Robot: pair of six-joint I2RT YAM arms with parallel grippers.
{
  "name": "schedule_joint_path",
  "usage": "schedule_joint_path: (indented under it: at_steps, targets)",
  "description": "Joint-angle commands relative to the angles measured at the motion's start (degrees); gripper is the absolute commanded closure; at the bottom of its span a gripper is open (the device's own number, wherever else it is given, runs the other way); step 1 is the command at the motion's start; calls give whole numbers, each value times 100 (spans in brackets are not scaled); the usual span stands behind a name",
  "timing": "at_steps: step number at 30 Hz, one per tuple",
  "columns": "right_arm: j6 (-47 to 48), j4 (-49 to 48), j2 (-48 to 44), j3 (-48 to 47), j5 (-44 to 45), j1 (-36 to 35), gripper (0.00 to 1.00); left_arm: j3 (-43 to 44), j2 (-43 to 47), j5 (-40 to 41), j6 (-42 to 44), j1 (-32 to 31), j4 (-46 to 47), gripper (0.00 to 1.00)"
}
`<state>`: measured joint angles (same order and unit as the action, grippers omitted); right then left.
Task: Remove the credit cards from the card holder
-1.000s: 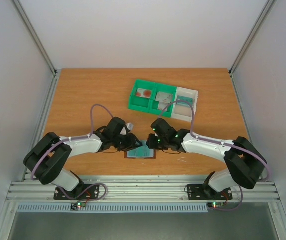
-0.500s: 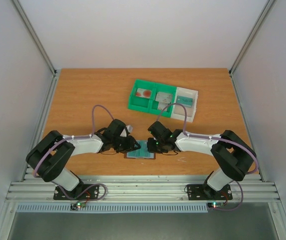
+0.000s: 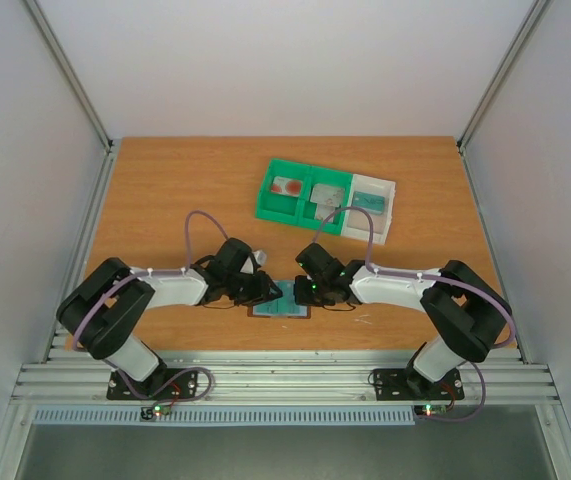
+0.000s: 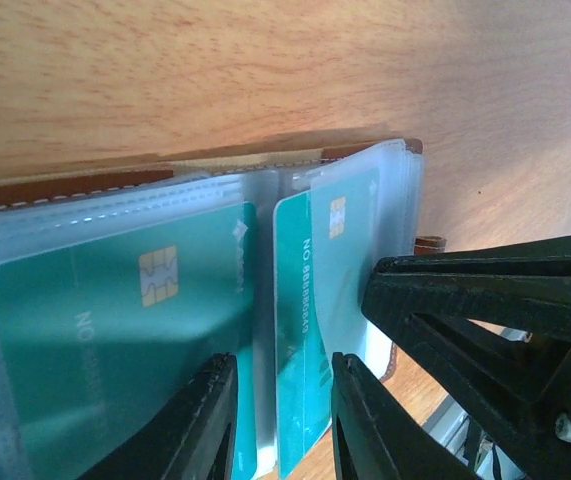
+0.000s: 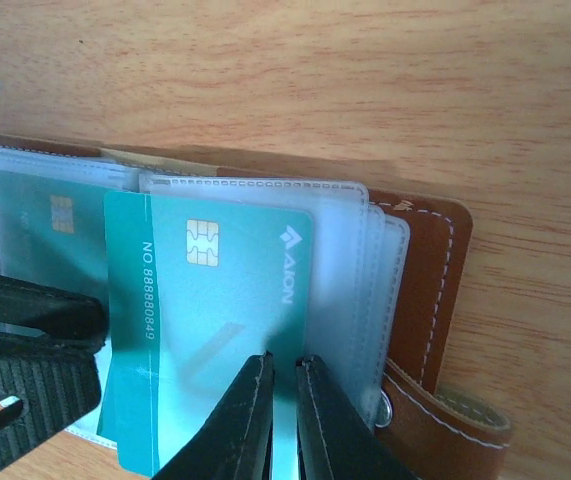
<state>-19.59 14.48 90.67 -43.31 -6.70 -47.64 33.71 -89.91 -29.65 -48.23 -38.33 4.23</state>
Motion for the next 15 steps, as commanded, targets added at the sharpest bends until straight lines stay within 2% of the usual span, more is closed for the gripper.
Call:
schedule_joint_path:
  at_steps: [1, 5, 11, 15]
  targets:
    - [-27, -3, 55, 186, 82, -35, 90, -60, -229, -86, -96, 8, 332, 72]
    - [-36, -15, 17, 202, 81, -35, 90, -39, -289, -123, -125, 9, 364, 75]
    - [-47, -31, 26, 219, 121, -33, 90, -39, -228, -20, -126, 12, 129, 99]
    - [-77, -45, 52, 226, 117, -27, 90, -124, -169, -50, -110, 46, 131, 100]
